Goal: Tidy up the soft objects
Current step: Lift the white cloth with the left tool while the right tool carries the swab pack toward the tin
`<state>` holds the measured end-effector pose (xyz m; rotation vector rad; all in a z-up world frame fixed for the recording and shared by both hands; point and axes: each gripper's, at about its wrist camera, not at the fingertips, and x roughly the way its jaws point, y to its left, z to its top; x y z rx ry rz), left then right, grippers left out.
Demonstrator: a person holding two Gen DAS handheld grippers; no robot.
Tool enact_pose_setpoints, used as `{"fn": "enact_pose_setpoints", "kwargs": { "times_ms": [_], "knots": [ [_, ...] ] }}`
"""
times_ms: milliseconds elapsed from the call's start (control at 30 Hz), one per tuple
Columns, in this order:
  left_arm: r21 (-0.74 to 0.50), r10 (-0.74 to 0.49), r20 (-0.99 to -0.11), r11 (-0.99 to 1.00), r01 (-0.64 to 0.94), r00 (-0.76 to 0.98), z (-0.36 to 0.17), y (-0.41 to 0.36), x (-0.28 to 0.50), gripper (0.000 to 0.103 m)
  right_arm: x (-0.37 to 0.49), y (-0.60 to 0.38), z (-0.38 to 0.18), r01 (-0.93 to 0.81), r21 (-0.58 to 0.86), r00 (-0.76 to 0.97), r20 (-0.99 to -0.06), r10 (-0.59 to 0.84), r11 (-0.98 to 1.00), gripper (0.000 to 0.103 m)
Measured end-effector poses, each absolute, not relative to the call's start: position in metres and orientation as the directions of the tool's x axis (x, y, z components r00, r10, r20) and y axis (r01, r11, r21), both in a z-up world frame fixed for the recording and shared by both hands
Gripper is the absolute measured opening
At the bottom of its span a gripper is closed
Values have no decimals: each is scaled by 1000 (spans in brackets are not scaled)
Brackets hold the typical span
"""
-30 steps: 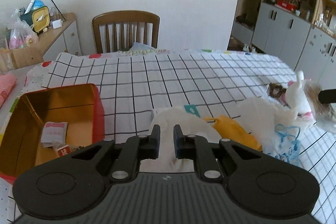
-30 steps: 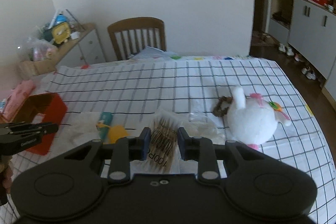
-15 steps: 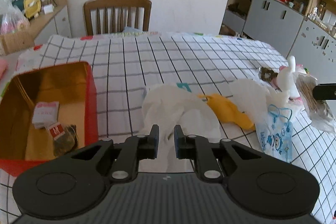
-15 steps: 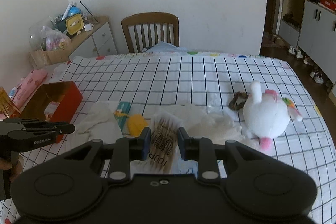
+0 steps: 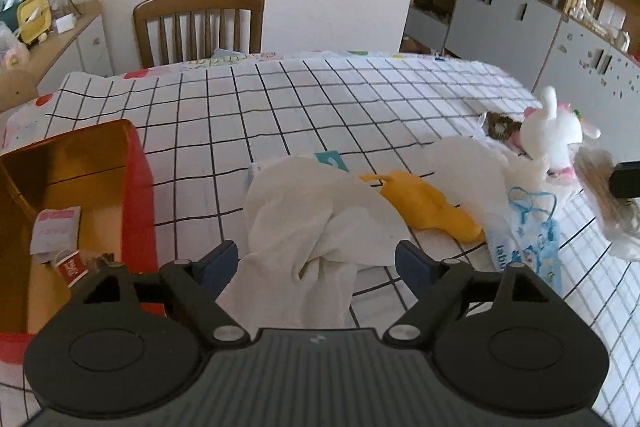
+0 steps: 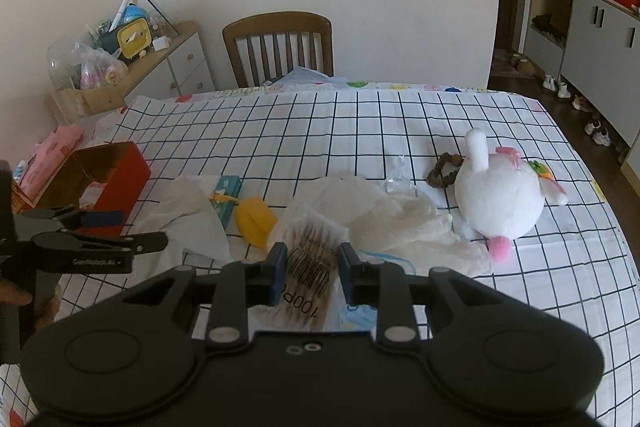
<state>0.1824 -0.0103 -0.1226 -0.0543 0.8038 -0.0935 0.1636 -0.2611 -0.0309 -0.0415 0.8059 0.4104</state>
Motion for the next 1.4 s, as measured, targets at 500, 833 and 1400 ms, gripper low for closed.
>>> {"fn": "enact_pose_setpoints", "kwargs": {
  "times_ms": [500,833,1400],
  "knots": [
    [-42,-89,-752,995,88,654,-145,-16,209,56,169,-263,-35,-362,96,612,-726,314,927,27],
    [-65,-63,-733,998,22,678,-133,0,203,11,171,-264,-34,-362,99,614,-723,317,927,27],
    [-116,-22,-620,991,-64,784,-37,46,158,11,173,-223,-6,-473,142,583,-689,430,869,27]
  ]
}}
